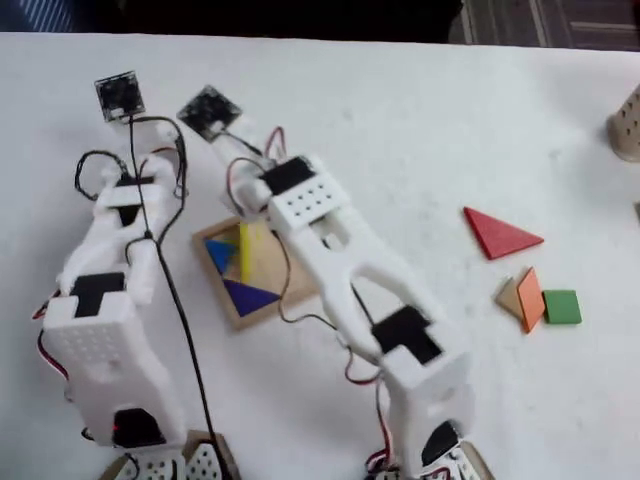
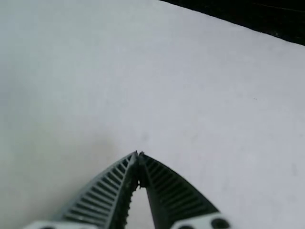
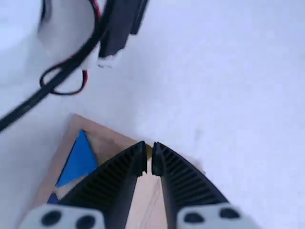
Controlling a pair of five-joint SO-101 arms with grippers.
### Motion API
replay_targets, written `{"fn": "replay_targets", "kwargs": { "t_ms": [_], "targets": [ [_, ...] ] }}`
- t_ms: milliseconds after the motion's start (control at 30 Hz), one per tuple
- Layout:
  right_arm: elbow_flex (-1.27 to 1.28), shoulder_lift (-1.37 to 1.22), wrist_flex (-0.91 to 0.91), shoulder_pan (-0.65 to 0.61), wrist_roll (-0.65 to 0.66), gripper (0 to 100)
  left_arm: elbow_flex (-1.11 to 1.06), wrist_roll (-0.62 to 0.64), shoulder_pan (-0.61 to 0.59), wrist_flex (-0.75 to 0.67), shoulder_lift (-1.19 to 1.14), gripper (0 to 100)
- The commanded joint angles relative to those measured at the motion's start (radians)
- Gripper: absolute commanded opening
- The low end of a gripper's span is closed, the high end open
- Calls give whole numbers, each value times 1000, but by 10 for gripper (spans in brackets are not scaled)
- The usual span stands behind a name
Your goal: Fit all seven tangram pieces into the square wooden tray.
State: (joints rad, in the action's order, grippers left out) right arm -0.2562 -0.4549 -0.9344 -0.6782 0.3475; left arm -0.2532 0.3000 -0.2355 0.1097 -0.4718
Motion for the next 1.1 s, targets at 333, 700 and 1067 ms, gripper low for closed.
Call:
{"fn": "replay_targets", "kwargs": {
  "t_ms": [333, 700, 1067],
  "targets": [
    [-138, -73, -147, 22, -87, 103, 54, 14, -7, 8, 61, 23],
    [-135, 19, -357, 110, -87, 201, 54, 12, -7, 8, 59, 23],
    [78, 87, -315, 7, -95, 142, 54, 12, 4, 8, 56, 23]
  ]
}}
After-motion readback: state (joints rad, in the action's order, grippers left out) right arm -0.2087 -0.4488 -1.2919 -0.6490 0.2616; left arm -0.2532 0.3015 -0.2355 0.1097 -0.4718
